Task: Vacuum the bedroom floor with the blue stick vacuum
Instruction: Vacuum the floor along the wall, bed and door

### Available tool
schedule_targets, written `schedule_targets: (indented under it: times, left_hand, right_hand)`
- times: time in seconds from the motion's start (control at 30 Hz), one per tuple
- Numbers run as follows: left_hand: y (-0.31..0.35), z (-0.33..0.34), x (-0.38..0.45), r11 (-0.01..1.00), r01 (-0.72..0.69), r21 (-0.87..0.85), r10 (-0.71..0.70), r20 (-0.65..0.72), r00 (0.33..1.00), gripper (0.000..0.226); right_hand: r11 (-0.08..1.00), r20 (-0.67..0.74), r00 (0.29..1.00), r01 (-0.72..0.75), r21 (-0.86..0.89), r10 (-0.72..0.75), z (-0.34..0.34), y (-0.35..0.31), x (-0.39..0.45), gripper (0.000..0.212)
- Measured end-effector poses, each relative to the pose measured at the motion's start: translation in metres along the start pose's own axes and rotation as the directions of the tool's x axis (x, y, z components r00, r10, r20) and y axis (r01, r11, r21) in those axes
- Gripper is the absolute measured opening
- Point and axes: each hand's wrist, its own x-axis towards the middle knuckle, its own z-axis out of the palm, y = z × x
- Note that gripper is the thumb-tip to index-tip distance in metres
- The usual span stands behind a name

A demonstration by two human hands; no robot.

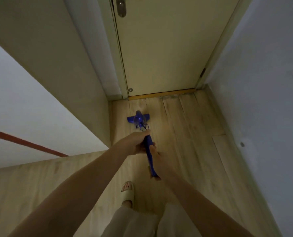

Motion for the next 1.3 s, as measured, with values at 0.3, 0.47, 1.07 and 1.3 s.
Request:
schedule_targets:
  times: [0.3, 0.47, 1.07, 1.3]
  left_hand:
    - [0.058, -0.025, 0.071, 1.0, 0.021, 0.0, -0.021, -0.053, 0.998, 0.029]
    - [0.064, -0.015, 0.082, 1.0, 0.014, 0.027, -0.013, -0.026, 1.0, 0.033]
    - [-0.054, 0.112, -0.035, 0.999, 0.04, -0.004, -0.039, 0.103, 0.994, 0.017]
    - [-0.082, 0.095, -0.075, 0.955, 0.07, 0.29, -0.117, 0.148, 0.982, 0.038]
  right_hand:
    - [0.992, -0.105, 0.993, -0.064, -0.107, 0.053, 0.013, -0.054, 0.07, 0.045]
    - [0.985, -0.126, 0.992, -0.025, -0.17, 0.004, -0.001, -0.059, 0.073, 0.051]
    - [0.982, -0.258, 0.964, -0.107, -0.156, 0.064, -0.095, 0.049, -0.089, 0.058]
    - [0.997, -0.162, 0.985, -0.047, 0.057, 0.055, -0.058, 0.068, -0.153, 0.04]
